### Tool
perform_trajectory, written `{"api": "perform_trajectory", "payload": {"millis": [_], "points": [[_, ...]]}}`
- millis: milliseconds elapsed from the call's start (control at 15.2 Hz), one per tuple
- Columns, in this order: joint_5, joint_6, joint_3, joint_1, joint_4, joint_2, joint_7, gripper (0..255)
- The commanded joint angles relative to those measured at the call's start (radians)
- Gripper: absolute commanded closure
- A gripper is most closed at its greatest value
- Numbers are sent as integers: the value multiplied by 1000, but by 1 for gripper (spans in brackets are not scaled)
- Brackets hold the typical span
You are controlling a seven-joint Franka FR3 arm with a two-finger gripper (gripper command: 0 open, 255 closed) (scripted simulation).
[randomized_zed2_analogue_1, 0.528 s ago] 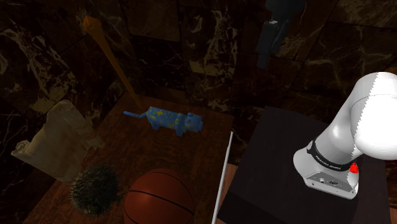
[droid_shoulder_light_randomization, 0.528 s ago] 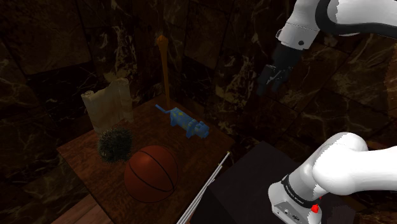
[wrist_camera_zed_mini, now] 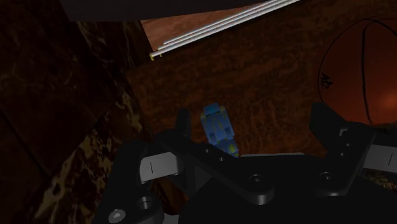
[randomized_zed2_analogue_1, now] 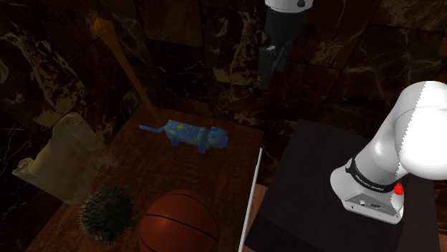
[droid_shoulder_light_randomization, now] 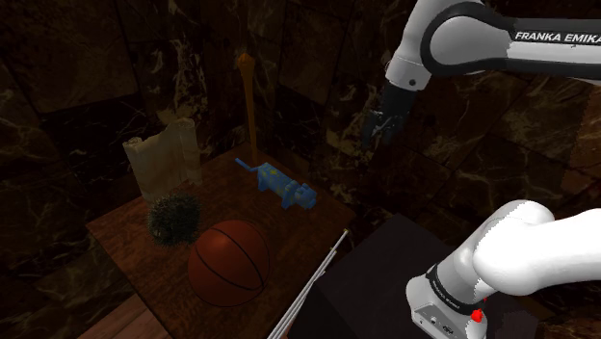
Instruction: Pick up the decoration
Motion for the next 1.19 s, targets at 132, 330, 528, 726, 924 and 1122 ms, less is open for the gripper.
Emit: {"api": "perform_trajectory", "payload": {"millis": [132, 330, 528, 726, 924, 1122], "points": [[-3, 137, 12, 3, 2, 134, -15, 0], [-8, 228, 19, 4, 23, 244, -24, 0], [-16, 312, 27, 5, 57, 358, -31, 0], [-27, 385, 33, 6, 102, 475, -35, 0], [-42, 448, 38, 8, 160, 594, -36, 0], [-60, 499, 41, 11, 230, 712, -35, 0]]}}
